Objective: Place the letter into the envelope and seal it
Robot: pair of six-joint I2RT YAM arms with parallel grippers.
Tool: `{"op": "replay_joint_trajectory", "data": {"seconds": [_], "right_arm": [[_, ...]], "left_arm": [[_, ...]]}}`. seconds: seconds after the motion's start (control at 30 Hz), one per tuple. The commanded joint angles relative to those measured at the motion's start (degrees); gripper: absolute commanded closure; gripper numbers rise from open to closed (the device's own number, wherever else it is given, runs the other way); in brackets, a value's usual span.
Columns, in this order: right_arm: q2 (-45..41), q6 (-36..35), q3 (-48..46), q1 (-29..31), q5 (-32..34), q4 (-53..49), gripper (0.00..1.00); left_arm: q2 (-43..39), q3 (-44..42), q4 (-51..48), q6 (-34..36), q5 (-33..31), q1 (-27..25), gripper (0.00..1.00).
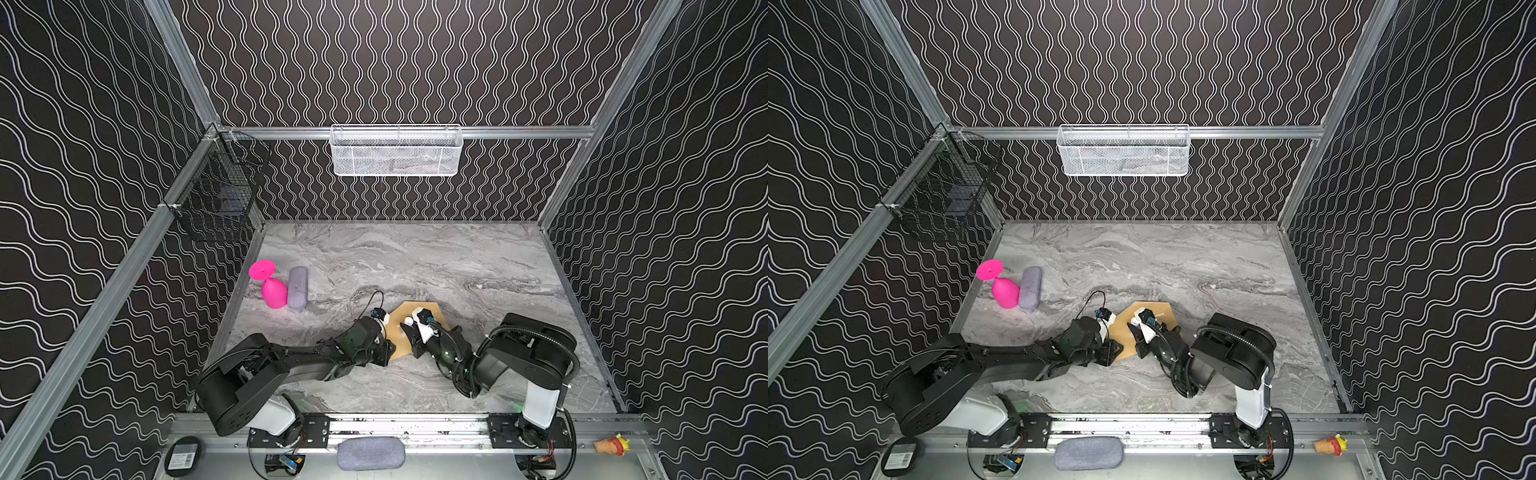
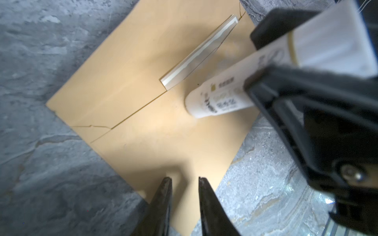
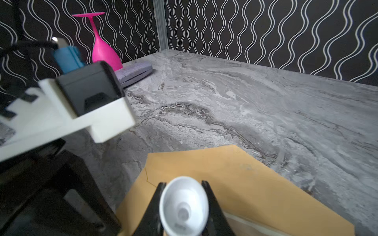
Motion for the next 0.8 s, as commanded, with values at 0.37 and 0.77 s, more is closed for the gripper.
{"op": "replay_joint_trajectory", "data": {"seconds": [0.37,0.77], "right_arm": [[-4.25,-1.36,-0.95,-1.19,1.44,-3.28,1.00],[-1.32,2.07,4.44,3.52,-1.38,-3.41,1.00]], "left_arm": [[1.11,-1.11,-12.03,-1.86,1.05,-0.24,0.72],[1.55,-1.58,-11.02,-1.95,1.10,-0.24,0.72]]}}
